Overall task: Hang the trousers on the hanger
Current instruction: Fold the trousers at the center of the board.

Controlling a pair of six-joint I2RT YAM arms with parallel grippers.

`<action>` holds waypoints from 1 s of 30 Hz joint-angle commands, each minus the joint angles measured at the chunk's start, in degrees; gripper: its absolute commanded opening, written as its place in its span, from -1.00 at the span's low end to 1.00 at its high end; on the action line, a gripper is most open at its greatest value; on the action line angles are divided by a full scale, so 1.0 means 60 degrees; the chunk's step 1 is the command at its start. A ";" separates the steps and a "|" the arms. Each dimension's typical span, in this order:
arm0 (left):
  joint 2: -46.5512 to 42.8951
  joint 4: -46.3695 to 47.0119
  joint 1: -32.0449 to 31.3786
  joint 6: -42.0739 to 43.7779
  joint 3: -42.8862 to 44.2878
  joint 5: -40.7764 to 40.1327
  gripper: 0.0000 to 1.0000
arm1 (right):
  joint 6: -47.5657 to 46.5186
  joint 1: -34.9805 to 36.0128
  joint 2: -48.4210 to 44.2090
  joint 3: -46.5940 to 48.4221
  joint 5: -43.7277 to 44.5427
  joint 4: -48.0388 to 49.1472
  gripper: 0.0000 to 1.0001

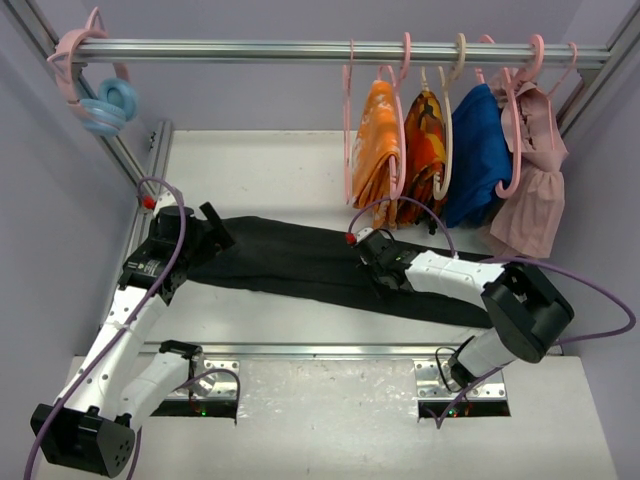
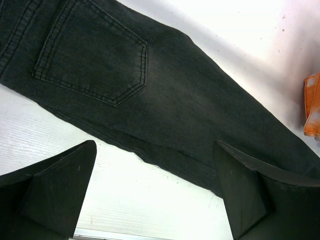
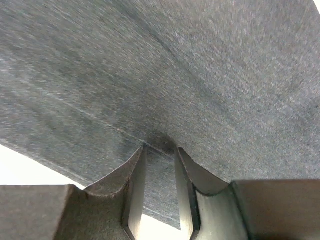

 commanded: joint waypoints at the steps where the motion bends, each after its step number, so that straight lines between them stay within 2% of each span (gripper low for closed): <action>1: -0.0099 0.0442 -0.0055 0.0168 0.0067 0.0131 1.00 | -0.0022 0.0057 0.0320 0.0149 0.0276 0.0186 -0.43; 3: -0.0094 0.0442 -0.0057 0.0170 0.0082 0.0148 1.00 | 0.0006 0.0057 0.0275 0.0126 0.0131 0.0182 -0.38; 6: -0.0052 0.0444 -0.0043 0.0155 0.0068 0.0137 1.00 | 0.0020 0.0057 0.0137 0.0111 0.0058 0.0168 -0.16; 8: 0.0031 0.0447 -0.0057 0.0140 0.0048 0.0163 1.00 | -0.0054 0.0057 0.0206 0.0125 0.0140 0.0182 -0.13; 11: 0.0064 0.0455 -0.0043 0.0141 0.0009 0.0208 1.00 | -0.0128 0.0057 0.0527 0.0233 0.0351 0.0163 -0.28; 16: 0.0022 0.0456 -0.0047 0.0170 0.0009 0.0193 1.00 | -0.0007 0.0057 0.0963 0.0446 0.0704 -0.0021 -0.74; 20: 0.0051 0.0471 -0.0042 0.0170 -0.0018 0.0179 1.00 | 0.0062 0.0071 0.0588 0.0475 0.0651 -0.0096 -0.83; 22: 0.0076 0.0486 -0.0042 0.0155 -0.0031 0.0179 1.00 | 0.0047 0.0140 0.0312 0.0517 0.0791 -0.0269 -0.99; 26: 0.0067 0.0502 -0.0042 0.0140 -0.0051 0.0150 1.00 | 0.0134 0.0160 -0.0169 0.0697 0.0952 -0.0744 -0.99; 30: 0.0101 0.0538 -0.0042 0.0126 -0.0064 0.0185 1.00 | 0.0156 0.0159 -0.0514 0.0716 0.0949 -0.0879 -0.86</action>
